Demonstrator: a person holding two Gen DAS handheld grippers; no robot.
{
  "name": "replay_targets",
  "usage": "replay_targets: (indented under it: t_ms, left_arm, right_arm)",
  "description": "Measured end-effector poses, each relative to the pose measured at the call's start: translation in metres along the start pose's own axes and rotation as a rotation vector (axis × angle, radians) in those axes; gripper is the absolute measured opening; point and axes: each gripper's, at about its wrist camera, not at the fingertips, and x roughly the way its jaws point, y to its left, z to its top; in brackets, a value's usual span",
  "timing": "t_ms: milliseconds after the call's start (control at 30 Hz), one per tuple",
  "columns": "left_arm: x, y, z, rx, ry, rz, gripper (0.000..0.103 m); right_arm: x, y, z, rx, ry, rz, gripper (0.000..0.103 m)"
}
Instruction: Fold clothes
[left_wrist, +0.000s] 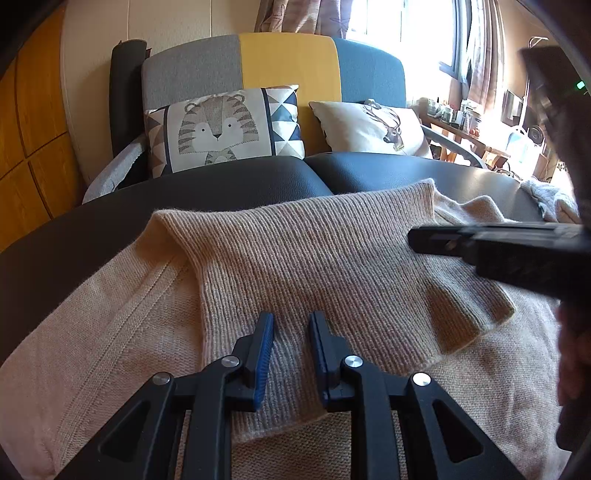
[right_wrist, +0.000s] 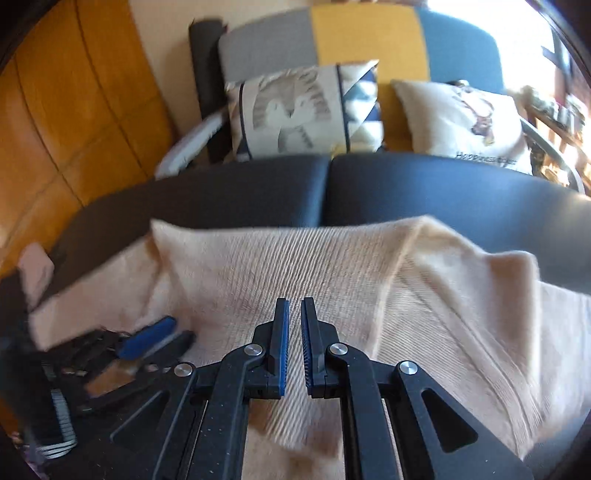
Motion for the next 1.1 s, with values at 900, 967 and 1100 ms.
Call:
replay_targets:
  t_ms: [900,967,1100]
  left_arm:
    - [0.001,0.001,-0.001,-0.008,-0.004,-0.007,0.021]
    - [0.001,0.001,-0.001,-0.007,-0.004,-0.003,0.021]
    - [0.001,-0.001,-0.001,-0.001,-0.005,0.004,0.021]
  right_arm:
    - [0.034,-0.024,0.039,-0.058,0.026,-0.099,0.007]
    - [0.021,-0.022,0.035,-0.025,0.013,-0.047,0.007]
    - [-0.001,-0.007,0.016,-0.061,0.012,0.046,0.007]
